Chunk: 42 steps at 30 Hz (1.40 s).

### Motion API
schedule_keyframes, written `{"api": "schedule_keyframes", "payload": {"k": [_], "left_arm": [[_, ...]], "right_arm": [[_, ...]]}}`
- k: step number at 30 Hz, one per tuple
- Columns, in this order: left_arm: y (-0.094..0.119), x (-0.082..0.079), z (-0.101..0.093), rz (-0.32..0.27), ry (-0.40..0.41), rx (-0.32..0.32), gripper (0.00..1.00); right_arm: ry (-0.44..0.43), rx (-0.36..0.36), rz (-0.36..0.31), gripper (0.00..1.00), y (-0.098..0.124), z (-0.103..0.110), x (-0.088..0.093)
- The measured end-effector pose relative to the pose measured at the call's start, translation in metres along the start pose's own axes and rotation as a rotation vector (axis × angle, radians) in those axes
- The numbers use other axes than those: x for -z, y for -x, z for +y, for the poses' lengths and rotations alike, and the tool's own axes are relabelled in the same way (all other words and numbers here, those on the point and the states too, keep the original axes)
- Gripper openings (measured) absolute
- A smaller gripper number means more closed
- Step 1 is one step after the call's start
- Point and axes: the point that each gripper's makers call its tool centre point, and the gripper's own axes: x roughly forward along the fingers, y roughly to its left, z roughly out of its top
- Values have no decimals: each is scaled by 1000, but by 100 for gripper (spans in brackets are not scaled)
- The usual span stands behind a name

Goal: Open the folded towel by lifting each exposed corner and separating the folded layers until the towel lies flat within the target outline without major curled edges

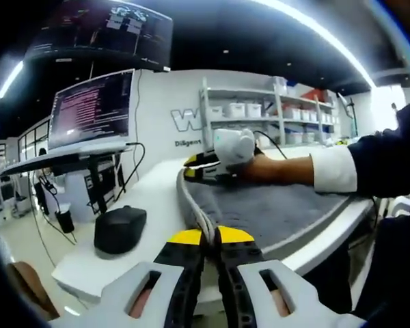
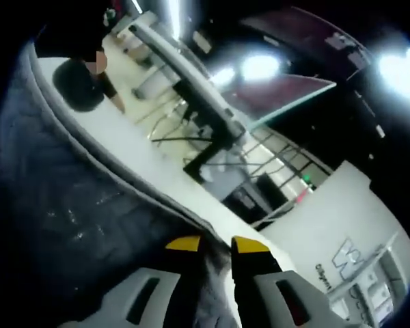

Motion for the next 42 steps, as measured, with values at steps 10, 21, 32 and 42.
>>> {"api": "schedule_keyframes", "payload": {"k": [10, 21, 32, 42], "left_arm": [[-1, -3, 2, -21, -80, -40, 10], [2, -8, 6, -22, -155, -61, 17], [1, -38, -2, 57, -277, 9, 26], [-19, -64, 0, 128, -194, 28, 32]], "right_arm": [[-28, -7, 31, 11, -10, -5, 12], [-38, -13, 34, 14, -14, -3, 12], [-120, -25, 27, 18, -11, 1, 13], [-183, -40, 27, 18, 0, 3, 13]]}}
